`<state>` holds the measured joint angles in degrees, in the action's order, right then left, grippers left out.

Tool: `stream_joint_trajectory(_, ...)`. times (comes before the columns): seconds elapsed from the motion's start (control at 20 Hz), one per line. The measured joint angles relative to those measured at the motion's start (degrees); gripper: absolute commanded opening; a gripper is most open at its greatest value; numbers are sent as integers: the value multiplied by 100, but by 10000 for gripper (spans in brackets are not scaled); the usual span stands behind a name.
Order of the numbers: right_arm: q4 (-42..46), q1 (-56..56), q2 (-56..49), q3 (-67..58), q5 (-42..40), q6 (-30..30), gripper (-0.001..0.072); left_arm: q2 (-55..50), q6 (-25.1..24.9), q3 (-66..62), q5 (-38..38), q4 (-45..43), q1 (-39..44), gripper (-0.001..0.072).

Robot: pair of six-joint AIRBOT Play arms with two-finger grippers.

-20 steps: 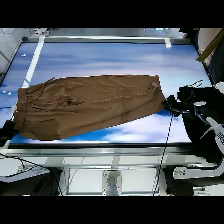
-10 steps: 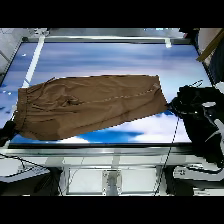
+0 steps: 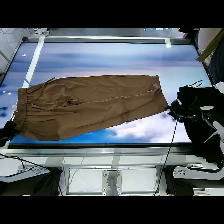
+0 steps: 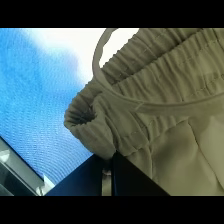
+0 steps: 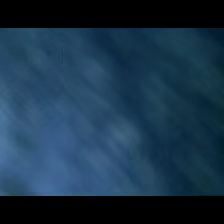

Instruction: Fold the clothes and pants, and hang the long-sleeved shirts on hangers.

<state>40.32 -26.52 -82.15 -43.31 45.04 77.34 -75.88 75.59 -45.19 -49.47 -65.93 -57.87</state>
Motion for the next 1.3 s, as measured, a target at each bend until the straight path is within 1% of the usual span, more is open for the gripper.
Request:
stream_joint_trajectory(0.15, -210, 219, -103, 11, -317, -24, 336, -2, 0, 0, -2, 0, 0, 22)
stream_joint_trajectory(0.2, -271, 293, -133, 11, -426, -28, 242, 0, 0, 2, -4, 0, 0, 22)
stream_joint_trajectory(0.25, -291, 361, -160, 4, -522, -44, 56, 0, 0, 2, -4, 0, 0, 22)
stream_joint_trajectory(0.3, -302, 400, -179, -9, -581, -46, 14, 4, 0, -2, -11, 0, -2, 22)
stream_joint_trajectory(0.4, -254, 437, -142, -76, -494, -44, 14, 46, -2, -66, -127, -109, -2, 21)
stream_joint_trajectory(0.6, 15, 369, 308, -199, 61, -42, 14, 348, -2, -448, -520, -623, -4, 21)
stream_joint_trajectory(0.85, 817, 59, 1281, -238, 1239, -2, 13, 957, 0, -693, -817, -1047, -9, 21)
stream_joint_trajectory(1.05, 1300, -197, 2216, -245, 2164, 15, 13, 1198, 0, -767, -1158, -1266, -11, 21)
stream_joint_trajectory(1.15, 1405, -284, 2684, -245, 2492, 20, 12, 1244, 4, -890, -1311, -1399, -26, 21)
stream_joint_trajectory(1.3, 1443, -319, 3156, -273, 2732, 90, 11, 1279, 122, -1294, -1473, -1451, -33, 20)
